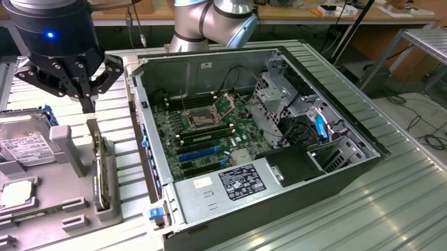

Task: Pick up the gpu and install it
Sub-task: 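Pick up the gpu and move the gpu toward the slot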

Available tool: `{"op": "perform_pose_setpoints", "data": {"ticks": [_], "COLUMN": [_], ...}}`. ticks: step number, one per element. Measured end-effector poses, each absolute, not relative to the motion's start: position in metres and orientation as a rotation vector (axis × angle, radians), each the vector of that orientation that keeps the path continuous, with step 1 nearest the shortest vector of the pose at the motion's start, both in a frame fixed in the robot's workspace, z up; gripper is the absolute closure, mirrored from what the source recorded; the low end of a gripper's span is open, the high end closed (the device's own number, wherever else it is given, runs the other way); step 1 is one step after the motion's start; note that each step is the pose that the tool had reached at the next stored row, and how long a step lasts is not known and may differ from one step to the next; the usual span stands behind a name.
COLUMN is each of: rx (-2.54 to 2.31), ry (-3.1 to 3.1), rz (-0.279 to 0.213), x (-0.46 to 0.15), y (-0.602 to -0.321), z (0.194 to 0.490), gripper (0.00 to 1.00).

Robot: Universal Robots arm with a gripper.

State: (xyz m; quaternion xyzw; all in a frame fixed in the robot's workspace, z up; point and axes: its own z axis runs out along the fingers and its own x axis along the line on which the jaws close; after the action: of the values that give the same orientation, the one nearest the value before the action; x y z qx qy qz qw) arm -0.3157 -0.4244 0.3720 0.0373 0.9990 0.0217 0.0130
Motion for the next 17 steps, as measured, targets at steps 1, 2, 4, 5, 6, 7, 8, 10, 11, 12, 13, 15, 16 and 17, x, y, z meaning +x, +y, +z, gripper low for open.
{"op": "perform_pose_setpoints", "data": {"ticks": [1, 2, 4, 5, 6, 7, 8, 10, 11, 12, 13, 15, 16, 17], "rx": [0.116, 0.116, 0.116, 0.116, 0.116, 0.116, 0.116, 0.116, 0.116, 0.116, 0.116, 0.116, 0.116, 0.116], "ry": [3.113, 3.113, 3.113, 3.112, 3.113, 3.113, 3.113, 3.113, 3.113, 3.113, 3.113, 3.113, 3.113, 3.113], "rz": [0.068, 0.068, 0.068, 0.068, 0.068, 0.068, 0.068, 0.068, 0.068, 0.068, 0.067, 0.068, 0.068, 0.068], "x": [-0.316, -0.316, -0.316, -0.316, -0.316, -0.316, -0.316, -0.316, -0.316, -0.316, -0.316, -0.316, -0.316, -0.316], "y": [-0.426, -0.428, -0.432, -0.435, -0.437, -0.439, -0.441, -0.447, -0.451, -0.46, -0.463, -0.468, -0.472, -0.474], "z": [0.372, 0.372, 0.372, 0.371, 0.371, 0.371, 0.37, 0.369, 0.369, 0.367, 0.367, 0.366, 0.366, 0.366], "gripper": [0.89, 0.89, 0.89, 0.89, 0.89, 0.89, 0.89, 0.89, 0.89, 0.89, 0.89, 0.89, 0.89, 0.89]}}
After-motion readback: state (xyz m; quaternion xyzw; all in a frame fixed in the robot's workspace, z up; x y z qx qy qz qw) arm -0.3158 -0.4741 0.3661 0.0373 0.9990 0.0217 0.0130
